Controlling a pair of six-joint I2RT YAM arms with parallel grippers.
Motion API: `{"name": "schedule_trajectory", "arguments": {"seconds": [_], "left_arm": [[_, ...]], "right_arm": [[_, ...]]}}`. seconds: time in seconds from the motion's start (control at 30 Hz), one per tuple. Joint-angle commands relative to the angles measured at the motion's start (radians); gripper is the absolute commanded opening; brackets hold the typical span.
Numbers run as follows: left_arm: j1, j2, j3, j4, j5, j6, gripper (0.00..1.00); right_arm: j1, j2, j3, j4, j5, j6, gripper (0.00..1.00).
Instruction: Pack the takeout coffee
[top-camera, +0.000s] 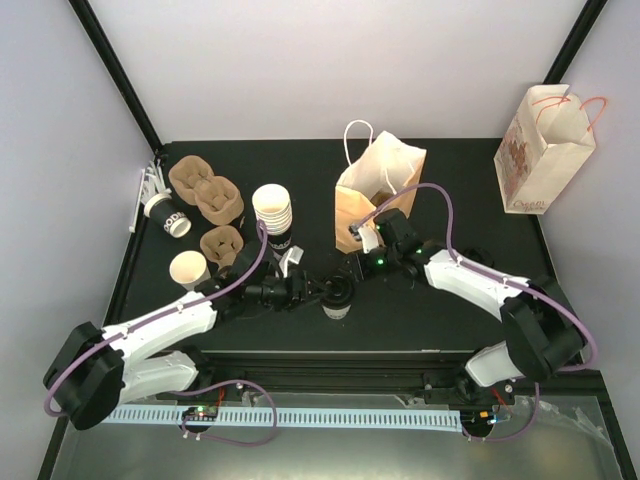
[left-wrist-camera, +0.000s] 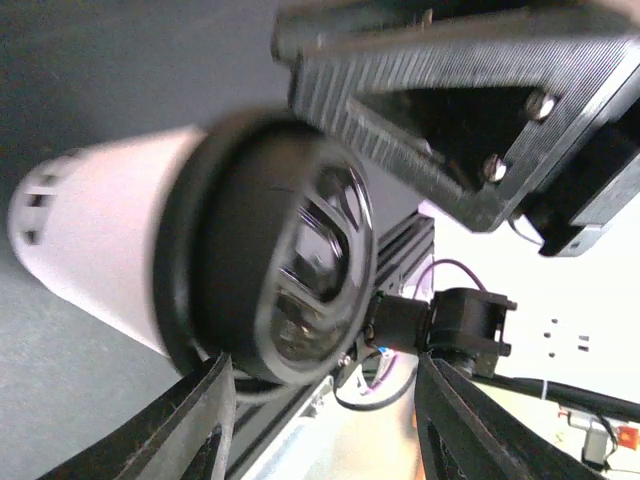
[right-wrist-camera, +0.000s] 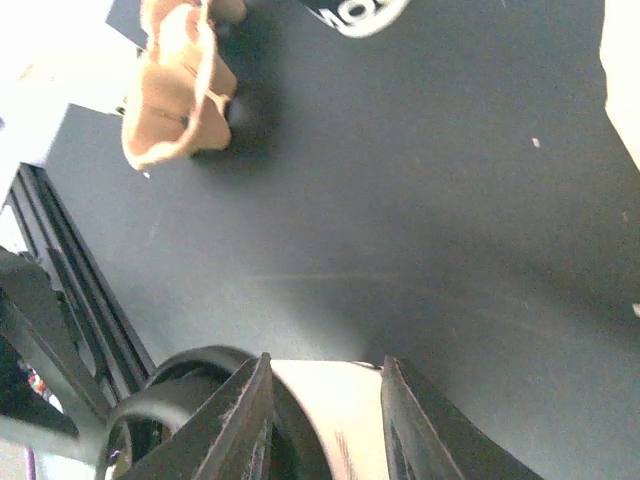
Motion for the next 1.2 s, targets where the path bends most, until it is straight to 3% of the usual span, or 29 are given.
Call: {"name": "schedule_trajectory", "arguments": {"seconds": [0.0, 0.5, 0.77, 1.17], "left_arm": [[0.039, 0.028, 0.01, -0.19, -0.074, 0.071, 0.53], [0.065, 0.056, 0.137, -0.251, -0.039, 0.153, 0.56], [0.064, 0.047, 0.203, -0.319, -0.038, 0.276, 0.58], [0.065, 0.031, 0.298, -0.353, 0.008, 0.454, 0.58]], "right_arm": [[0.005, -0.029, -0.024, -0.131, 0.069, 0.023, 0.33], [0.004, -0.104, 0.06, -0.25, 0.189, 0.051, 0.38], [0.004, -0.148, 0.141, -0.343, 0.269, 0.029, 0.38], [0.02, -0.333, 0.121, -0.379, 0.207, 0.108, 0.39]]}}
